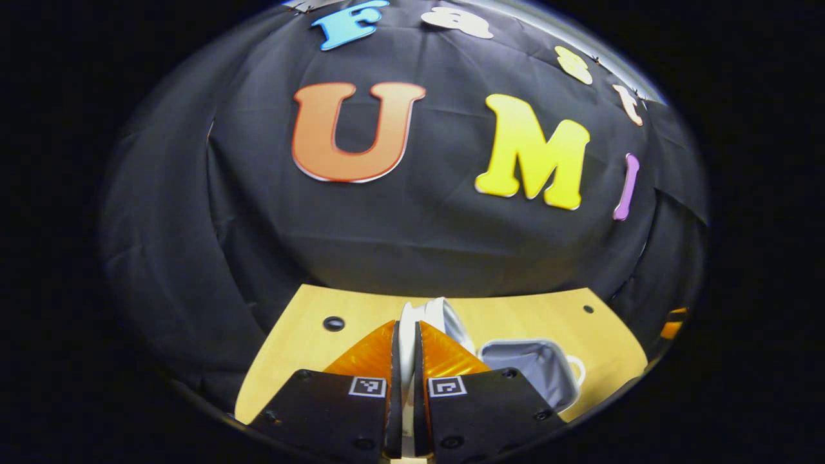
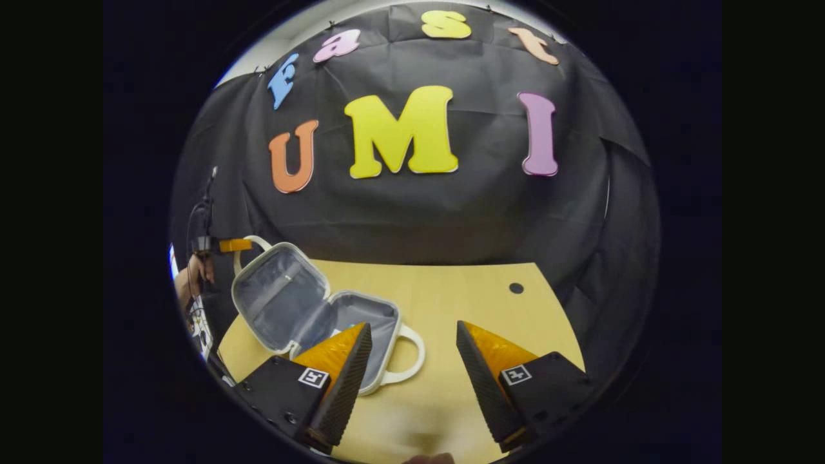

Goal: First open the suitcase, pack the skin care products into it, and then close the suitcase.

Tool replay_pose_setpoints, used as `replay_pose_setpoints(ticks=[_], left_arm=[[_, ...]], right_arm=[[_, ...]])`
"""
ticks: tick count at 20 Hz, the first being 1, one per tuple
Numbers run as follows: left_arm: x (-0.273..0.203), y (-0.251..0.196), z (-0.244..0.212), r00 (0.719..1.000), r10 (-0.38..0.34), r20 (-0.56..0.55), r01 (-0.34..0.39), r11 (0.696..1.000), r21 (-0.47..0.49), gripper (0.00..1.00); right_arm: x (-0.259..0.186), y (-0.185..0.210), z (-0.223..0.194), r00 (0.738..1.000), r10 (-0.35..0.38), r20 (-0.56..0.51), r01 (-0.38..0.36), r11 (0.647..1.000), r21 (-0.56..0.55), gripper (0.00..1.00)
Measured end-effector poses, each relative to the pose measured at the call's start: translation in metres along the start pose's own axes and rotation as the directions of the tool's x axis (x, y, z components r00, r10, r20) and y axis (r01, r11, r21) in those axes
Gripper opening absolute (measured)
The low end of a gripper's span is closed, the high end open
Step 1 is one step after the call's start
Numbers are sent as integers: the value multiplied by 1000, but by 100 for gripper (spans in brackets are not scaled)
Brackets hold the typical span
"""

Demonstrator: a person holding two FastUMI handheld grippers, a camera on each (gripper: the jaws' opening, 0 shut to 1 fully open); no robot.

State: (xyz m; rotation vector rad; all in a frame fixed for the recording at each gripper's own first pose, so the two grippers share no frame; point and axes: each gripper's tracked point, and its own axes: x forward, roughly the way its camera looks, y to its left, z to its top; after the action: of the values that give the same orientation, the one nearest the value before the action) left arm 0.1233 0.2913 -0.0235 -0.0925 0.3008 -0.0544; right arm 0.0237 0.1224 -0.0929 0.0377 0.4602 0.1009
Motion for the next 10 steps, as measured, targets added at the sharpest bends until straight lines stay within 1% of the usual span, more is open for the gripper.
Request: replay_pose_setpoints(ticks=[1,2,3,4,5,6,7,9,10], left_arm=[[-4,-21,5,1000,-5,12,5,1000,-1,10],[-8,-43,9,1000,-6,27,6,1000,-4,10],[-11,-66,14,999,-16,44,17,1000,-11,10],[-14,-87,17,998,-25,64,27,999,-25,10],[-16,-108,17,996,-33,87,37,999,-39,10],[-18,-128,15,994,-40,98,45,998,-52,10],[-17,-148,11,994,-44,103,50,997,-65,10],[-15,-189,2,992,-69,105,76,996,-56,10],[-12,-208,-4,992,-81,101,86,995,-46,10]], right_arm=[[-3,-6,0,1000,-5,13,5,1000,1,76],[-7,-12,-1,1000,-8,22,8,1000,-2,78],[-11,-21,0,1000,-12,29,12,1000,-1,76],[-14,-26,0,999,-14,36,14,1000,6,76],[-17,-33,1,999,-18,42,17,1000,18,78],[-20,-40,2,999,-12,51,11,1000,29,78],[-22,-51,7,998,-11,61,8,999,38,76],[-30,-72,13,996,-24,91,21,999,33,79],[-33,-85,15,994,-40,101,38,999,21,78]])
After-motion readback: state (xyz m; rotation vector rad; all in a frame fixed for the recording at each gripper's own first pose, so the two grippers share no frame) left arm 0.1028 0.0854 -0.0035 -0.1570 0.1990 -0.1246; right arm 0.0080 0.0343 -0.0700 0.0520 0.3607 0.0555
